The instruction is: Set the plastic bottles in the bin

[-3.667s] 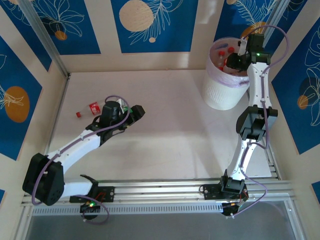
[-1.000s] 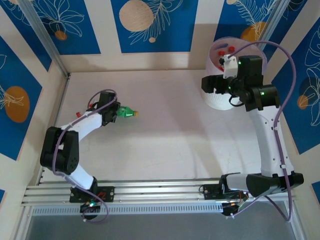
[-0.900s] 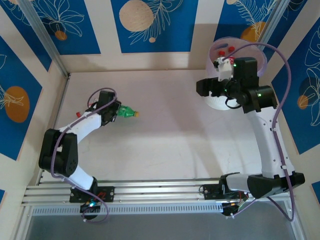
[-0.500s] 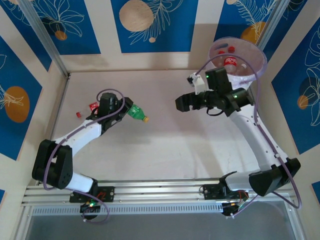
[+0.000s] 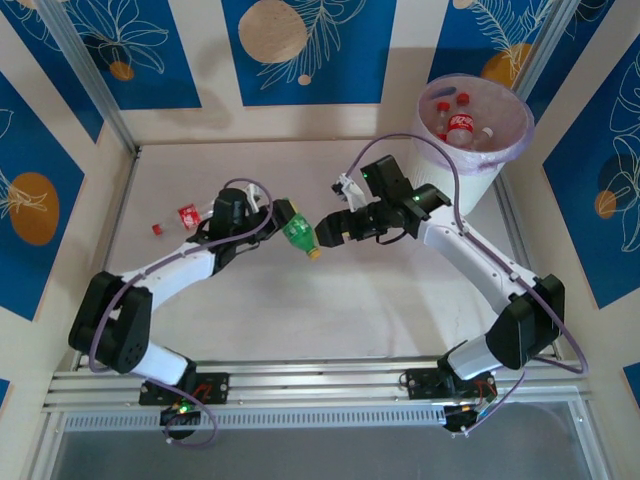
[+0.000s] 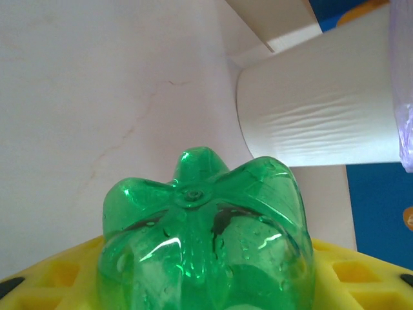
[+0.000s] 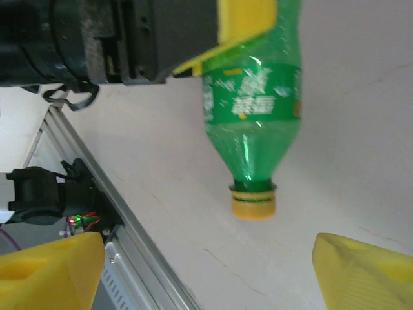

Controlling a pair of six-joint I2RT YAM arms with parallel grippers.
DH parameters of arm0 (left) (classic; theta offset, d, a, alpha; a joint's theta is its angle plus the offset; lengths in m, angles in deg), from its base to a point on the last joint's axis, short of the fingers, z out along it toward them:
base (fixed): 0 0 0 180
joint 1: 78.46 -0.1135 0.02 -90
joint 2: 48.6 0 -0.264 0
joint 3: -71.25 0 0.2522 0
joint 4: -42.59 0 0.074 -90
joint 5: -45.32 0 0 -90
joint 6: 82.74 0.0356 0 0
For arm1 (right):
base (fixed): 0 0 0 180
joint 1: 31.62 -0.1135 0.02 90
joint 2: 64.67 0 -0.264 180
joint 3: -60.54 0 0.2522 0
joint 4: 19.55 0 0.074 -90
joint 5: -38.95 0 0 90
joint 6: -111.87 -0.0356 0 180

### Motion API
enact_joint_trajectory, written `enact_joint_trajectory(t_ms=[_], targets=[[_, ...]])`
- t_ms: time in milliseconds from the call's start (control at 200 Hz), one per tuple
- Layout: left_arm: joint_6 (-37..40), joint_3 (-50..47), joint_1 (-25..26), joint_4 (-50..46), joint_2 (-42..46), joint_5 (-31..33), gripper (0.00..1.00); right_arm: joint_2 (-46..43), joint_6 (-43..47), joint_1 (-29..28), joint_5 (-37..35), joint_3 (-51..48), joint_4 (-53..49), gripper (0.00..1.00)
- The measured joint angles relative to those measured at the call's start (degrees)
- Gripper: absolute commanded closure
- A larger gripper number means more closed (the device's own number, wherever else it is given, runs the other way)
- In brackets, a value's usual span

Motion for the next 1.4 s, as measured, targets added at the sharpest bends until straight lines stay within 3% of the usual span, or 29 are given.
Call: enact_joint_trajectory(t_ms=[270,655,1070,1250,1396], targets=[[-0.2,0.1,2.4,3.7,-2.6,-3.1,0.95,2.6,-1.4,-1.3,2.5,-0.6,3.0,0.14],[-0.5,0.8,2.6,5.0,-2.5,-3.8,0.96,7.0,-1.4,-2.2,-2.4,-0.7,3.1,0.15],[-1.1,0.8,3.7,5.5,-1.4,-4.6,0.95,9.7,-2.5,-2.3,-4.3,-1.8,6.5,0.31],[-1.5,0.8,3.7,5.8,-1.4,-4.4,0.83,9.8,-3.1,-2.3,-4.0,-1.9,7.4,0.39],[-1.5,0.8,3.7,5.9,-1.4,-4.2,0.54,9.8,-3.3,-2.2,-3.7,-1.9,7.5,0.45]])
